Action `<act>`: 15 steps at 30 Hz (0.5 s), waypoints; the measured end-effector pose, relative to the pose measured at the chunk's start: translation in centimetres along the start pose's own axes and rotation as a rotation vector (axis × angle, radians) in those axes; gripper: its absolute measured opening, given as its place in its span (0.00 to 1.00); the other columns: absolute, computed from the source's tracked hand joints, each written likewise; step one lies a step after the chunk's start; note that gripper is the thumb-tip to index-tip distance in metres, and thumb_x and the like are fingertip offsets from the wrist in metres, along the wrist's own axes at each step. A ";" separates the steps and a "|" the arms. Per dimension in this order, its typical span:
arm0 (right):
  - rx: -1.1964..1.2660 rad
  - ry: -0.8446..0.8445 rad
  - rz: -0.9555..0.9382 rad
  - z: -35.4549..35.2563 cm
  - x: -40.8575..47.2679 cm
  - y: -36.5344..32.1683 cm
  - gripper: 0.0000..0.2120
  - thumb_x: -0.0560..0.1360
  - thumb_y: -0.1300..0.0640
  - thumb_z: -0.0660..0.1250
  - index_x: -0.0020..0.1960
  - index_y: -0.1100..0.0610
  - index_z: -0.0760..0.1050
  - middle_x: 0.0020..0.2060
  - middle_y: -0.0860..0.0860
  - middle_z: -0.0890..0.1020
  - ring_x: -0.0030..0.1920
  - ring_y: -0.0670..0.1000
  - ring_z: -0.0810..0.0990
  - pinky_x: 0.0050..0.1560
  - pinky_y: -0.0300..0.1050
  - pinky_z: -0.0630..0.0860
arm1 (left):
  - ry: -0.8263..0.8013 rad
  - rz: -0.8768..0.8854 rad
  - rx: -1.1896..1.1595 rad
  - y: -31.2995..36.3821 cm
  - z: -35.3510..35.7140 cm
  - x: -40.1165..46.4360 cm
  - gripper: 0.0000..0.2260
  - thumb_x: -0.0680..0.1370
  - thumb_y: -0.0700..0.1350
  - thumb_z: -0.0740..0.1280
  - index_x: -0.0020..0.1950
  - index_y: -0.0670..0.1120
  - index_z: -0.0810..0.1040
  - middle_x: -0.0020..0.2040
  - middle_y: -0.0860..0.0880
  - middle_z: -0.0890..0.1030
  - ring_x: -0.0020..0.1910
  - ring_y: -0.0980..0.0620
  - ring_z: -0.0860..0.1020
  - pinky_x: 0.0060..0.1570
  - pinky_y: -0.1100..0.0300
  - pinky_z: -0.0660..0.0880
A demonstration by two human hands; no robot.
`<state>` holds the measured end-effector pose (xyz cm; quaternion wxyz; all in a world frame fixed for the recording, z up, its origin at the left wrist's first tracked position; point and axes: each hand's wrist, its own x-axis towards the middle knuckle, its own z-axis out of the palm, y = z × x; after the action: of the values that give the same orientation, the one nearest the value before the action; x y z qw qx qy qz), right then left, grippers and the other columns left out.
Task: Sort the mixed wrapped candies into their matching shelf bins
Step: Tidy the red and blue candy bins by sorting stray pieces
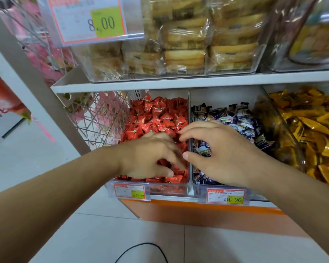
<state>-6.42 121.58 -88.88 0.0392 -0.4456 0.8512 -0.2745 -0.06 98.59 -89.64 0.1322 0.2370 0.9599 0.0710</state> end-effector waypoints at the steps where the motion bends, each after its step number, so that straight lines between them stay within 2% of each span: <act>1: 0.003 -0.002 0.003 0.0 0.0 0.0 0.16 0.78 0.44 0.71 0.65 0.43 0.79 0.66 0.32 0.74 0.70 0.39 0.67 0.66 0.24 0.54 | -0.054 0.030 0.031 -0.2 0.5 0.2 0.15 0.80 0.59 0.67 0.67 0.67 0.77 0.70 0.69 0.70 0.75 0.61 0.57 0.76 0.47 0.53; 3: 0.007 -0.002 0.006 -0.1 -0.1 0.0 0.16 0.78 0.44 0.71 0.65 0.43 0.79 0.65 0.32 0.75 0.70 0.40 0.68 0.70 0.30 0.57 | -0.123 0.057 0.096 -0.9 0.8 0.4 0.15 0.80 0.59 0.67 0.67 0.66 0.78 0.72 0.69 0.67 0.76 0.62 0.54 0.77 0.48 0.51; 8: 0.032 0.009 0.001 0.0 0.0 0.3 0.12 0.77 0.44 0.72 0.60 0.43 0.80 0.62 0.33 0.76 0.68 0.42 0.70 0.73 0.42 0.65 | -0.134 0.041 0.165 -3.2 -0.2 0.3 0.13 0.77 0.62 0.69 0.59 0.62 0.83 0.70 0.67 0.71 0.73 0.60 0.59 0.74 0.49 0.57; 12: 0.028 0.007 0.003 0.0 0.0 0.3 0.12 0.77 0.43 0.71 0.59 0.43 0.79 0.61 0.33 0.76 0.67 0.42 0.70 0.72 0.45 0.67 | -0.054 -0.023 0.206 -4.5 -0.6 -0.1 0.10 0.77 0.62 0.70 0.54 0.60 0.84 0.67 0.68 0.73 0.73 0.60 0.59 0.74 0.50 0.55; 15: 0.029 0.006 0.003 -0.1 0.0 0.3 0.11 0.77 0.43 0.71 0.59 0.43 0.80 0.60 0.33 0.76 0.67 0.43 0.71 0.72 0.46 0.67 | -0.008 -0.060 0.208 -4.6 -1.0 -0.2 0.11 0.76 0.61 0.71 0.55 0.60 0.84 0.66 0.68 0.74 0.72 0.61 0.59 0.75 0.49 0.55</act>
<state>-6.67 121.74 -88.97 0.0434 -0.4429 0.8480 -0.2880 -2.23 94.41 -89.53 0.1127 0.2208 0.9682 -0.0339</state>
